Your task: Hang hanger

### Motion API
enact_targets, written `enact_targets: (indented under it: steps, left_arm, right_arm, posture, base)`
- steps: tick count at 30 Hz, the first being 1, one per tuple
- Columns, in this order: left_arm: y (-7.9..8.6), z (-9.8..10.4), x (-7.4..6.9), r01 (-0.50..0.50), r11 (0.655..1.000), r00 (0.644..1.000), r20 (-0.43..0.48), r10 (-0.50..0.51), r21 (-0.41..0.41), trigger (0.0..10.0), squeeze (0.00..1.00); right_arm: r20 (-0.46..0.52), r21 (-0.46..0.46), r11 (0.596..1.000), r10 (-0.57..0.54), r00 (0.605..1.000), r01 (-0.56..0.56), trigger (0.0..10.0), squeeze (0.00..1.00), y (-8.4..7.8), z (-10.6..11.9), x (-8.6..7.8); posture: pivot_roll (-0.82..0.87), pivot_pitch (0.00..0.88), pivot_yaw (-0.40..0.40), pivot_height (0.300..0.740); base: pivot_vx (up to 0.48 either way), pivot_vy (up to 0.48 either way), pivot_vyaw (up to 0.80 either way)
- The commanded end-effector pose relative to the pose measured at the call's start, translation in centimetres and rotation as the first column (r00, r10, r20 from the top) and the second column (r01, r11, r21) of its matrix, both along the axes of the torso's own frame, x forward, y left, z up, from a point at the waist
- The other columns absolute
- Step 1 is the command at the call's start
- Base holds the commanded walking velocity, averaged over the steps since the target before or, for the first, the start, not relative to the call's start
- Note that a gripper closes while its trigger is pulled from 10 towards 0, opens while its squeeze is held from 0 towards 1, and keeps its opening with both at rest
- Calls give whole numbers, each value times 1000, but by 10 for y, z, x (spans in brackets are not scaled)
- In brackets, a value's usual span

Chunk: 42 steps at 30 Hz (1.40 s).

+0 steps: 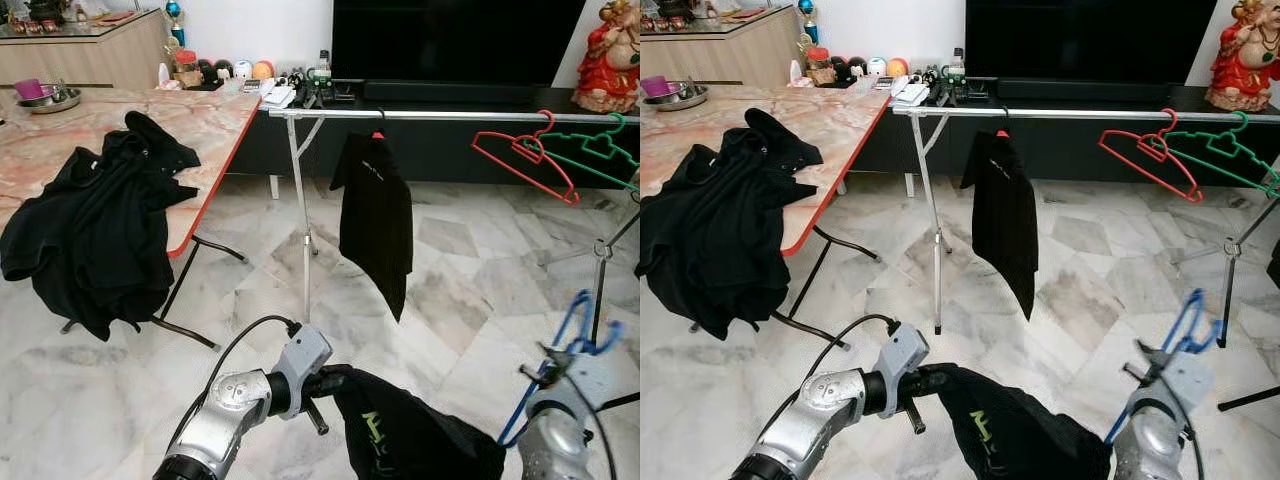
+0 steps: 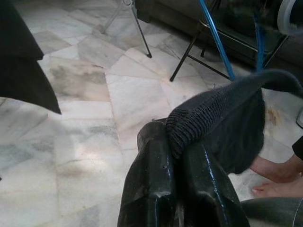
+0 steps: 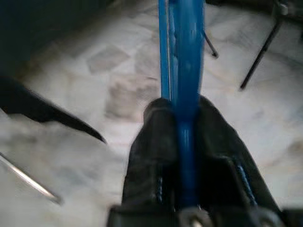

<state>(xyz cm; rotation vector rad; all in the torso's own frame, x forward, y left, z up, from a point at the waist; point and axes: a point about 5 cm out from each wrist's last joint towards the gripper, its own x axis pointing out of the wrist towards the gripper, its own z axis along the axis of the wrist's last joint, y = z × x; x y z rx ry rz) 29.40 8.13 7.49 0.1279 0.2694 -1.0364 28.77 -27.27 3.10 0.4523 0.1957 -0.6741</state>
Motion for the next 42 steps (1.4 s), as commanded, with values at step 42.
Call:
enact_targets:
  steps: [42]
  left_arm:
    - [43,-46,-39,272,916,944,-264,-196,295,0,0]
  right_arm:
    - [395,449,892,-252,883,53,10000,0,-31,31,13]
  posture:
    - [19,63,-13,740]
  base:
    - [0,0,0]
